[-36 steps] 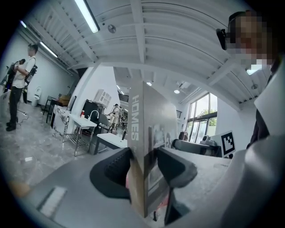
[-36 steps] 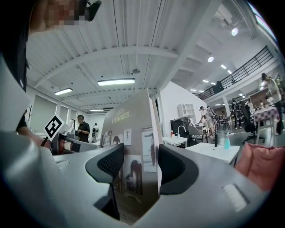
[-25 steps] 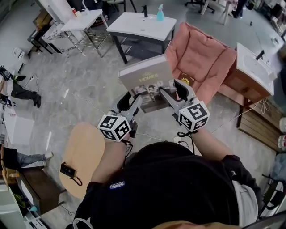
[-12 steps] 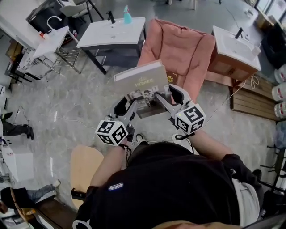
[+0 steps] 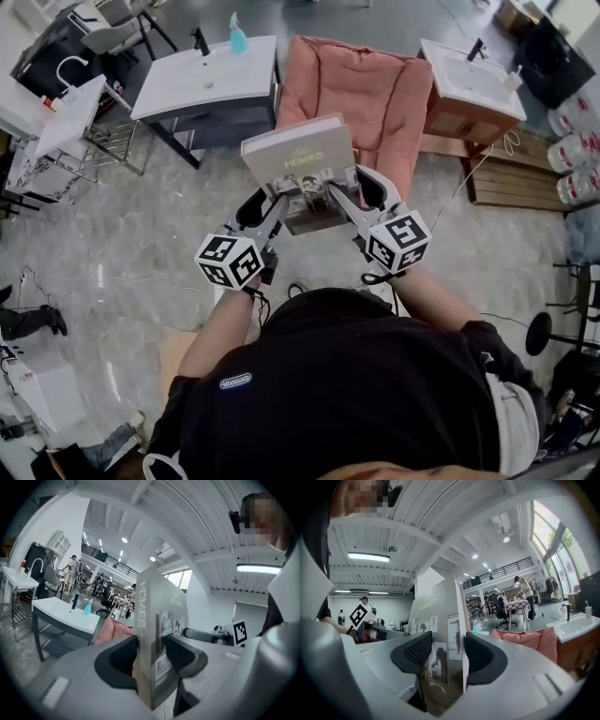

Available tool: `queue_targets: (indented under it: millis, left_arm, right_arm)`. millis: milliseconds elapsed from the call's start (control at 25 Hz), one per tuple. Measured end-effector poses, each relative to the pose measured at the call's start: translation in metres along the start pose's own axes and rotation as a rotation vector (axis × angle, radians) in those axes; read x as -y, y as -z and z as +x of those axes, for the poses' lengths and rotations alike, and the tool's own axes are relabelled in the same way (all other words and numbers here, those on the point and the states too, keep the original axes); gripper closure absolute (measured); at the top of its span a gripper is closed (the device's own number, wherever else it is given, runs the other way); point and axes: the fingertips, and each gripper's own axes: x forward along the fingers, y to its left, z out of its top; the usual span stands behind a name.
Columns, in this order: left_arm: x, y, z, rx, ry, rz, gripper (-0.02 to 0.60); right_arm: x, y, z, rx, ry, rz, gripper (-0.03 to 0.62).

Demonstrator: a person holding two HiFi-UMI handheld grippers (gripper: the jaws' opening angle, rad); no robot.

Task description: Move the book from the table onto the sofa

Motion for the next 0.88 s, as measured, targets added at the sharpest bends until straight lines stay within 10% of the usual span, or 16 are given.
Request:
queue_targets:
  millis: [560,880]
  left_arm:
    - [-0.014,0.029,0.057,-0.121,0.183,-0.030,0.391]
    - [-0.040,0.057,0.121,-0.209,0.157,-0.027,0.392]
  right_arm:
    - [0.039,0.034,-0.005,-0.044,0.210,0.072,0.358]
    - [0.101,0.077,0.020,-0.072,0.179,0.165,0.362]
